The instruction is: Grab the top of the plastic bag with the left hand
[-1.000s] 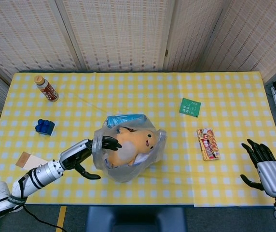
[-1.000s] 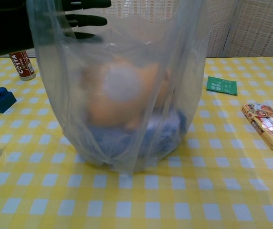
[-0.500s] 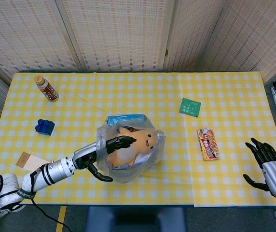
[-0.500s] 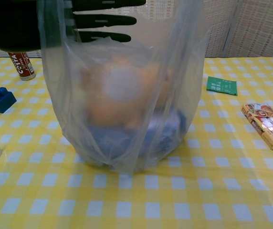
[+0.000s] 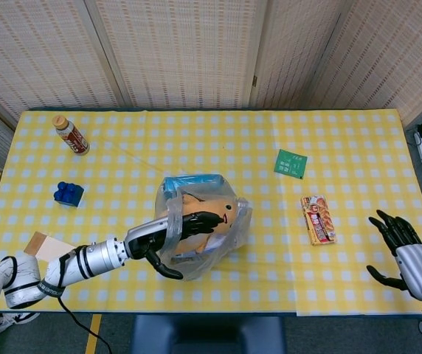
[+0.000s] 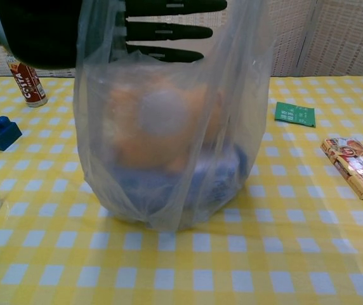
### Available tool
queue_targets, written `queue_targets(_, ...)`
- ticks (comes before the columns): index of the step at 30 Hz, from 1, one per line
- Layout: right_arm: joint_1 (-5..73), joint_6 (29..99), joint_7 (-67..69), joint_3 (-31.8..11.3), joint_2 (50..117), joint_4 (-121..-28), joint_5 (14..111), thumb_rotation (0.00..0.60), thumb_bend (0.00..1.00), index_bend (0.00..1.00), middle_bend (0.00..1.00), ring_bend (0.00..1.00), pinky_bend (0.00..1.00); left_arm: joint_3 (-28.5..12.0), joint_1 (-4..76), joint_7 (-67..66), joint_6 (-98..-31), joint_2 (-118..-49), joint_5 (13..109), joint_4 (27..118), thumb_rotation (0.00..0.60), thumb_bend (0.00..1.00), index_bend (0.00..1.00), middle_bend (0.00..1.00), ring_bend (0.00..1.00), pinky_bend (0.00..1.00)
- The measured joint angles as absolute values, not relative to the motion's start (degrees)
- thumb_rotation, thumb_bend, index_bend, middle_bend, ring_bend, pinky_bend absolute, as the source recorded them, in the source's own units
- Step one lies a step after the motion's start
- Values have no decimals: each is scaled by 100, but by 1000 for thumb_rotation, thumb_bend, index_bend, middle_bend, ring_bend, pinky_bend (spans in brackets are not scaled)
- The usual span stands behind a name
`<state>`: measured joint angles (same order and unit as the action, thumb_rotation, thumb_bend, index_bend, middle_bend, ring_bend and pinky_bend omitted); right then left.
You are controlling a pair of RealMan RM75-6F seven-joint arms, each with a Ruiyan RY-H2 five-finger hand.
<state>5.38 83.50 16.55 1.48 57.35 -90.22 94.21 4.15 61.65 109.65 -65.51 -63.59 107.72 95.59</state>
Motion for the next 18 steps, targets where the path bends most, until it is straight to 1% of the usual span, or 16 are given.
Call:
queue_targets(5, 446, 8600, 1734, 124, 5716, -8989, 9434, 600, 291, 0, 0, 8, 0, 453, 6386, 11381, -6602, -6367, 10848, 9456, 600, 133, 110, 73, 0, 32)
queue_targets(10, 409, 8655, 1836, 109, 5690, -9008, 9407, 600, 291, 0, 0, 7, 0, 487, 6588, 11838, -6538, -6463, 10828, 9338, 600, 133, 97, 74, 0, 36)
queue_targets(14, 359, 8770, 1913, 84, 5664, -9004, 9381, 600, 290, 0, 0, 6, 0, 562, 6737, 12355, -6609, -6551, 10927, 9210, 600, 132, 90, 73, 0, 41)
queue_targets(18, 362, 8721, 1943, 108, 5652, -8993, 9403, 600, 292, 0, 0, 4, 0, 631, 6942, 12643, -6636, -6764, 10960, 9027, 600, 132, 85, 73, 0, 43)
